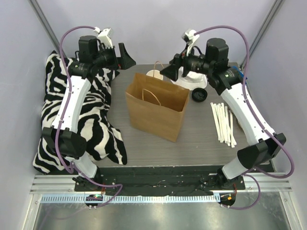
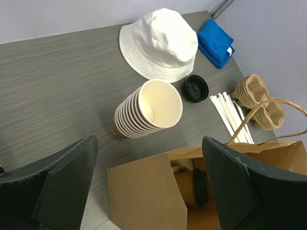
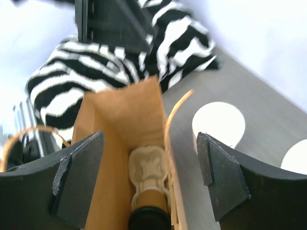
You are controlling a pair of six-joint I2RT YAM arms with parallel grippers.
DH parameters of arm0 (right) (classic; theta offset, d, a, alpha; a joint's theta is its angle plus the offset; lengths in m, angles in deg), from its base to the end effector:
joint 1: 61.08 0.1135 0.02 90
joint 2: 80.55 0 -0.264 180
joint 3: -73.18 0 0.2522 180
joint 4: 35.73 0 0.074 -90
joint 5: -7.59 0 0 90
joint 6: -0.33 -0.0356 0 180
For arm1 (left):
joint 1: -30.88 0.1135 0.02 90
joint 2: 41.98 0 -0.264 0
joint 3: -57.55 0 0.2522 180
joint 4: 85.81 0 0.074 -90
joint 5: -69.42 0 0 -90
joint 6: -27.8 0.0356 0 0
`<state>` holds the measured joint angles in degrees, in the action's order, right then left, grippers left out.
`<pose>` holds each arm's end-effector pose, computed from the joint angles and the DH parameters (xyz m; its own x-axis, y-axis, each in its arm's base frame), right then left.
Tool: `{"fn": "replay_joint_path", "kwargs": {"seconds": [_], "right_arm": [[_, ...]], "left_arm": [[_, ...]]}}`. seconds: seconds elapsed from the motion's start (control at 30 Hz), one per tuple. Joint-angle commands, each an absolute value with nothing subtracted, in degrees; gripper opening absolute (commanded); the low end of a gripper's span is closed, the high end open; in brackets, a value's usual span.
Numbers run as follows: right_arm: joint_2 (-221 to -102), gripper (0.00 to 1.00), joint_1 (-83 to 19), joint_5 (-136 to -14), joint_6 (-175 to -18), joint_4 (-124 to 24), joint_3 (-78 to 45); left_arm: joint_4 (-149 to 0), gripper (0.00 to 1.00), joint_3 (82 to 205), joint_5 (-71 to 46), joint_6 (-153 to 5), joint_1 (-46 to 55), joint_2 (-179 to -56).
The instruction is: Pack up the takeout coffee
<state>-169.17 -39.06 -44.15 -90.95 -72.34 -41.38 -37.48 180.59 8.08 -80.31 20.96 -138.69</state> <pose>0.3075 0.1481 0.4689 -0.1908 -0.0582 -0.9799 -0.8545 0.5012 0.1366 0.3659 -0.0813 0.4481 -0.5339 -0.1835 -0.8254 0.4453 0.7688 -0.4590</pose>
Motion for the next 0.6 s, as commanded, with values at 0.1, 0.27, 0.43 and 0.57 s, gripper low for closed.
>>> {"fn": "replay_joint_path", "kwargs": {"seconds": [0.1,0.27,0.43,0.57], "right_arm": [[-165.89,0.86,-48.65,-59.98,-97.40,-80.05,-49.29],[-167.74,0.74,-57.38,-67.28,-91.35,-98.75,-47.82],[-168.53,0.61,-59.49,-75.45,-82.13,-104.16,-36.60],[-169.41,0.54,-60.28,-80.20,-78.34,-103.19,-27.53]], "left_arm": [[-39.96,0.94,179.69,9.22,-80.75,23.49,-138.22],[-40.75,0.94,175.74,8.86,-81.01,26.21,-136.38],[-41.81,0.94,172.04,8.42,-80.48,28.15,-134.71],[-41.20,0.94,170.19,8.95,-79.87,29.29,-134.18]]}}
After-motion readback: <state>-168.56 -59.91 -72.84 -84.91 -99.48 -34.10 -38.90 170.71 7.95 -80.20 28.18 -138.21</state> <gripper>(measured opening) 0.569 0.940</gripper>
